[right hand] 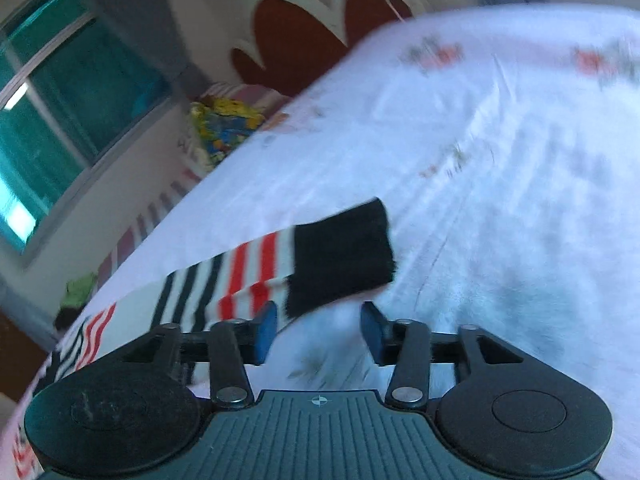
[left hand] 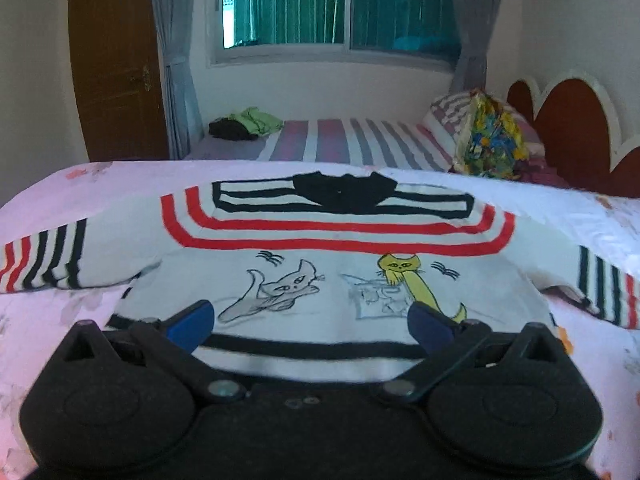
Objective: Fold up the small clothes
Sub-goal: 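Grasp the black sleeve cuff with the right gripper while the left tool approaches the sweater body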
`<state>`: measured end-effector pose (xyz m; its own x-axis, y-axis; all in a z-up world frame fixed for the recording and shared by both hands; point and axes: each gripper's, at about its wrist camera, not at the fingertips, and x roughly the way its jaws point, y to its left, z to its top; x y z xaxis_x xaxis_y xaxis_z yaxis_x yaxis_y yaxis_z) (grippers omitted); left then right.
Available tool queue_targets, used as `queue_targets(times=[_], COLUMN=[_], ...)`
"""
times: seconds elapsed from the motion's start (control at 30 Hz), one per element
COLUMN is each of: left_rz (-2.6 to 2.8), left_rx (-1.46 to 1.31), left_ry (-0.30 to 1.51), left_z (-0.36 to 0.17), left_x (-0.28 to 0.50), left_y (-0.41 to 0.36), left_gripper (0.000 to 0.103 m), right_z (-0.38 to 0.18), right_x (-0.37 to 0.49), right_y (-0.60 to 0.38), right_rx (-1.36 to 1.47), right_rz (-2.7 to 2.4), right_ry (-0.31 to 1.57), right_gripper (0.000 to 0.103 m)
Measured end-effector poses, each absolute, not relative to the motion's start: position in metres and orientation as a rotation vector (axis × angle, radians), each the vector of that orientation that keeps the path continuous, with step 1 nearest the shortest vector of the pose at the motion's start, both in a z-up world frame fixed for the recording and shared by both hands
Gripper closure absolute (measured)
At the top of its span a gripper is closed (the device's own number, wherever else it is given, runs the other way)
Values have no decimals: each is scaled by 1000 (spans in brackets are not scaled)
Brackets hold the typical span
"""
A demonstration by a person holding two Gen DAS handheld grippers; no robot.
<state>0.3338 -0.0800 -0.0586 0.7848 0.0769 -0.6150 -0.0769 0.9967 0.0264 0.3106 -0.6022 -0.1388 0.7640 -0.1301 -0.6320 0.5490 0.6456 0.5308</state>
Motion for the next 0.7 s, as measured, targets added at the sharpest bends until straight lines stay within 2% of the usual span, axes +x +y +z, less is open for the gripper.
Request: queue_targets(times=[0.23, 0.27, 0.3, 0.33, 0.5, 0.7], left_rz=[100, 108, 116, 123, 144, 149], left_rx=[33, 38, 44, 47, 58, 52], left_ry=[709, 714, 723, 729, 692, 678], left_z=[-74, -76, -78, -79, -72, -64], left_x=[356, 357, 358, 359, 360, 377], left_y=[-88, -88, -86, -83, -57, -15], left_gripper=[1, 1, 1, 1, 1, 1], right_z=[-145, -144, -143, -143, -123, -83], right_x=[303, 305, 307, 309, 330, 362], right_y=[-615, -615, -616, -616, -595, -517], right_rx=[852, 848, 828, 813, 646, 510], right_rz=[-395, -400, -418, -426, -383, -193], right_ry=[506, 505, 516, 534, 522, 490], right_gripper=[56, 63, 88, 98, 98, 98])
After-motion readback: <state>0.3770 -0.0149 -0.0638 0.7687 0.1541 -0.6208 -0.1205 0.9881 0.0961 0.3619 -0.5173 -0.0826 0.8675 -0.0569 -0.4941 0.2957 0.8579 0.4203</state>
